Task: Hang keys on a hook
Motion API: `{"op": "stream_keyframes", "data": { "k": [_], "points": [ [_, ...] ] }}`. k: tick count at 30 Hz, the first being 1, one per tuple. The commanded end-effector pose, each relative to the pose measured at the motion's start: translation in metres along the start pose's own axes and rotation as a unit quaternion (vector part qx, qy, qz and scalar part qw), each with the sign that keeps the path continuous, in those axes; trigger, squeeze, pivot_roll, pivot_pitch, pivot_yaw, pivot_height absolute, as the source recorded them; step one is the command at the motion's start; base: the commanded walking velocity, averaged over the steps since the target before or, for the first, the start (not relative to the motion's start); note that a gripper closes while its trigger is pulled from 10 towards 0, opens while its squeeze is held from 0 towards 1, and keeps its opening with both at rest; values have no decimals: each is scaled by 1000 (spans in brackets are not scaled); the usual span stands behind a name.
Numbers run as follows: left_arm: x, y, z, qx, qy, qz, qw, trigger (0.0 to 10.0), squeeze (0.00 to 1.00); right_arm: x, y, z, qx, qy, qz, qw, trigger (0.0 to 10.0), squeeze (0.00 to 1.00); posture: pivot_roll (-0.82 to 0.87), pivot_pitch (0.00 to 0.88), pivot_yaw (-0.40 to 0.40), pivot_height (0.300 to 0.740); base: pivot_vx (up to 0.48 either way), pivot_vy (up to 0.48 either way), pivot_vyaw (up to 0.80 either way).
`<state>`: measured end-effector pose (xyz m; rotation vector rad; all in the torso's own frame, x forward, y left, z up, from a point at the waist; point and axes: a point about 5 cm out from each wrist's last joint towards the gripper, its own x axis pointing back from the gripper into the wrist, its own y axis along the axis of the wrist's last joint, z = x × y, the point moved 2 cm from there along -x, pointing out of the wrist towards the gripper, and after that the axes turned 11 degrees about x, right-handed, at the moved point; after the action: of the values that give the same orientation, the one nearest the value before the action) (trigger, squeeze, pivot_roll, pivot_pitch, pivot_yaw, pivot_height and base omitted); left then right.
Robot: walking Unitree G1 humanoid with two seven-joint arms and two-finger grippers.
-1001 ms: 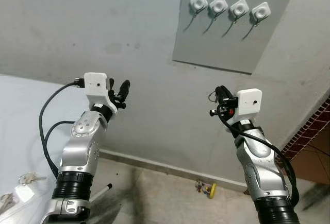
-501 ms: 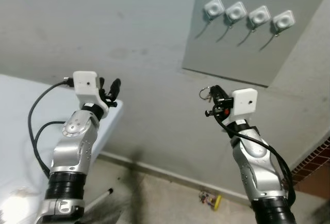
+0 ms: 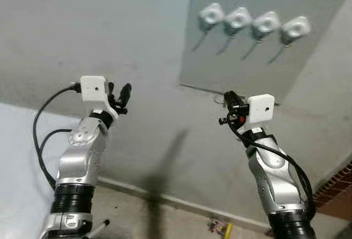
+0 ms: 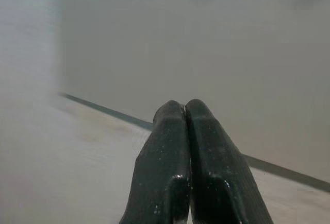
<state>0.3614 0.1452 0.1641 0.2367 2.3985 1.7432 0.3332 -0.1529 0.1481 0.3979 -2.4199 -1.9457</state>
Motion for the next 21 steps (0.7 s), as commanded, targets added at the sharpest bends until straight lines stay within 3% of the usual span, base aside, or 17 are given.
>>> {"op": "stream_keyframes", "data": {
  "k": [1, 6, 13, 16, 21],
  "points": [
    [1, 13, 7, -24, 11, -24, 999, 10000, 0, -4, 12, 4, -3, 6, -20, 1000, 10000, 0, -69, 0, -47, 740, 0, 0, 0],
    [2, 15, 0, -19, -9, -36, 999, 10000, 0, -4, 12, 8, -4, 22, -22, 1000, 10000, 0, -69, 0, -47, 740, 0, 0, 0],
    [1, 26, -35, -50, -110, -39, 992, 10000, 0, -6, 20, 14, 3, 73, -36, 997, 10000, 0, -73, 0, -54, 740, 0, 0, 0],
    [3, 27, -43, -63, -134, -35, 988, 10000, 0, -7, 27, 17, 6, 96, -47, 994, 10000, 0, -75, 0, -51, 740, 0, 0, 0],
    [5, 30, -50, -64, -159, -33, 985, 10000, 0, -14, 55, 34, 29, 193, -93, 976, 10000, 0, -80, 0, -51, 740, 0, 0, 0]
  ]
}}
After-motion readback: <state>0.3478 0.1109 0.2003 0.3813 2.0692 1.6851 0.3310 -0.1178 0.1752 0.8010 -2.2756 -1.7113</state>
